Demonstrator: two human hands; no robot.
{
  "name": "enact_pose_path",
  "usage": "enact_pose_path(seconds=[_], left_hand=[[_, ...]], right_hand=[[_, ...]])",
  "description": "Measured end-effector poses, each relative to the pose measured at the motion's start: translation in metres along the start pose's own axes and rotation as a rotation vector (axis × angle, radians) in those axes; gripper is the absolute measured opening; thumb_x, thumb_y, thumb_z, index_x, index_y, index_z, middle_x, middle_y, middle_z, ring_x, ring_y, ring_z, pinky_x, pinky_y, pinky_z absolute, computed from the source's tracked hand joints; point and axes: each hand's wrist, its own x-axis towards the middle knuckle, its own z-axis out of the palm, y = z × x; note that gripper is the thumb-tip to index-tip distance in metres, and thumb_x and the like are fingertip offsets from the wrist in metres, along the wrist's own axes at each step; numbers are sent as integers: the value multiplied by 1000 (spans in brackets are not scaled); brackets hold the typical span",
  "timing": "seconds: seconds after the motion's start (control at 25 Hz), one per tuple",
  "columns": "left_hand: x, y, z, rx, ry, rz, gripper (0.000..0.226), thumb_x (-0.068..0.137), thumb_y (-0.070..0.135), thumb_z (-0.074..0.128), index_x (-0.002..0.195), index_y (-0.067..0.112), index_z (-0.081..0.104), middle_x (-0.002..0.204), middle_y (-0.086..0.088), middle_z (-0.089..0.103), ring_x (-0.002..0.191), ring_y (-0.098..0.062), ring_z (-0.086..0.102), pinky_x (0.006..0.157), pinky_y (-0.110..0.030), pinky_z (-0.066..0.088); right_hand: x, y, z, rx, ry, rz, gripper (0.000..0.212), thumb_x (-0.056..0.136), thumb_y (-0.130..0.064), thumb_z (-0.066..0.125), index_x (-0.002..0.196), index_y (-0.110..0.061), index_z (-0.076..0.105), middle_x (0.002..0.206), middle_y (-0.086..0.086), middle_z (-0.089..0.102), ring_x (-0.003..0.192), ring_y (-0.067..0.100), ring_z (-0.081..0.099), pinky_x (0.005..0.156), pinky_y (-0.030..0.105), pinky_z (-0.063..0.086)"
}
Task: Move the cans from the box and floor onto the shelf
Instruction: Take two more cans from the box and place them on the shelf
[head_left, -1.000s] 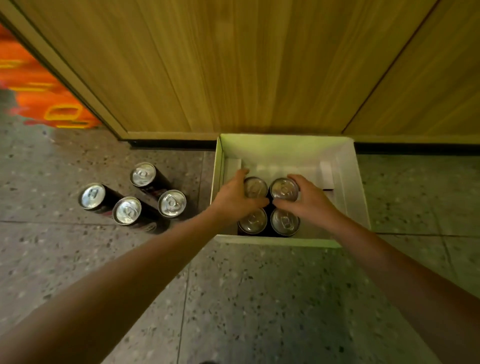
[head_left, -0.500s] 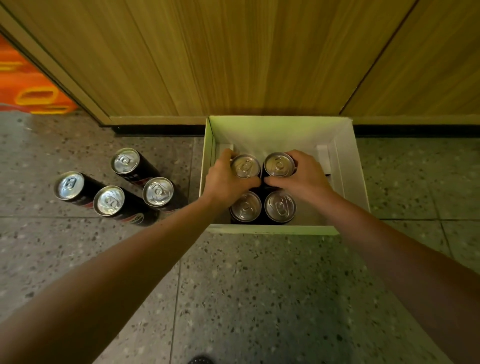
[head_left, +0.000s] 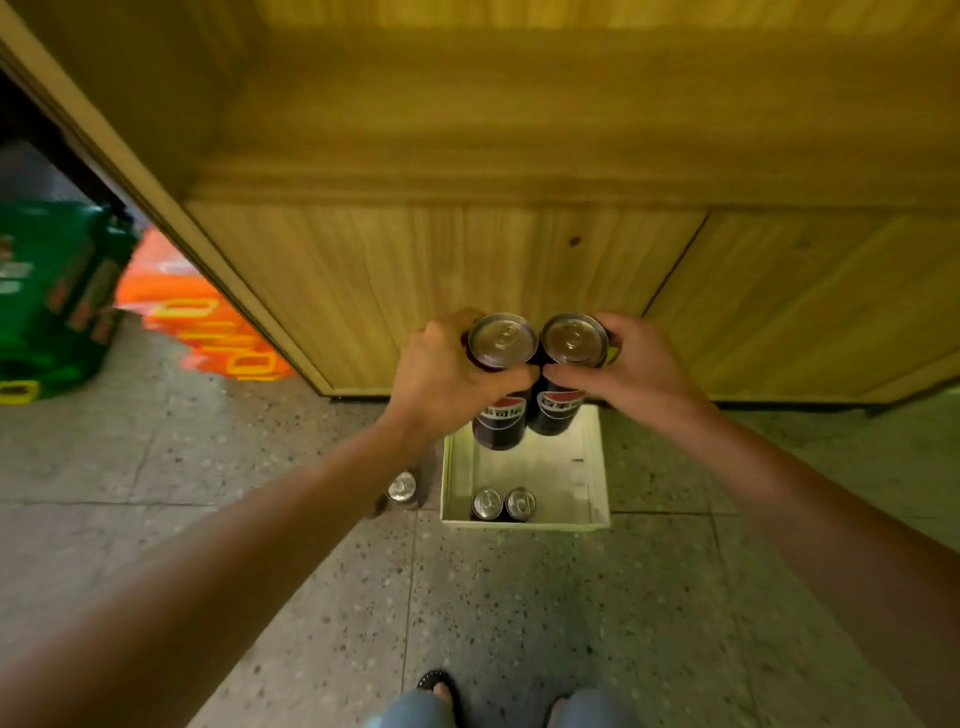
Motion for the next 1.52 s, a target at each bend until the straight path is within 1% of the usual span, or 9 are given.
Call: enact_pose_path(seconds=[0.12,0.28,0.6,0.68,0.8,0.96,1.08,1.2,1.52], left_hand=[[-19,112,-65,59,18,79,53,49,50,72,97,26,68,91,7,74,84,-7,69,76,-35,59],[-29,248,-143,120,73,187,44,59,42,76,98,23,70,91,8,73,78,5,64,61,-6,50],[-32,453,-244,100,115,296,36,59,47,76,83,21,71,84,3,74,79,-10,69,67,-29,56],[-30,486,-257,102,122,356,46,56,53,74,88,21,71,88,3,74,80,-9,68,69,-32,58],[-24,523,-269,82,131,415,61,50,62,71,98,23,70,94,7,74,84,-7,68,75,-38,59],[-2,555,-272,67,115,354,52,58,50,77,101,22,67,90,9,68,88,-10,66,80,-32,56],[29,570,-269,59,103,311,27,61,44,78,80,31,65,80,11,65,85,-11,65,78,-30,54],[60,580,-260,35,137,274,24,61,43,79,69,36,58,75,14,62,76,-6,61,70,-23,50],[135,596,-249,-65,172,159,58,62,35,82,112,13,61,93,4,60,88,-12,58,77,-26,48]], right_hand=[[-27,-108,-66,-18,22,-63,44,59,-24,82,100,-17,64,90,-7,66,84,6,61,66,15,43],[-53,-239,-147,-19,29,-146,47,59,-24,82,102,-12,65,88,-6,65,82,4,60,61,11,45],[-78,-423,-272,-66,271,-259,42,63,-31,79,100,-17,67,86,-11,63,77,-4,57,61,13,42],[-79,-453,-294,-45,291,-264,42,65,-31,77,103,-17,66,88,-9,64,77,-4,56,62,14,43],[-74,-485,-319,-5,310,-269,35,69,-32,75,100,-18,66,87,-8,66,77,0,59,62,16,45],[-54,-501,-343,45,317,-257,22,70,-33,74,88,-23,65,84,-5,66,80,9,64,68,23,51],[-27,-500,-357,50,312,-255,28,69,-35,75,90,-20,66,86,-3,67,83,12,65,74,30,54],[10,-495,-373,46,292,-248,29,67,-35,76,89,-18,67,88,1,69,83,14,66,74,32,55],[92,-492,-408,-27,258,-310,22,67,-37,76,68,-22,60,68,-8,62,64,5,59,50,15,45]])
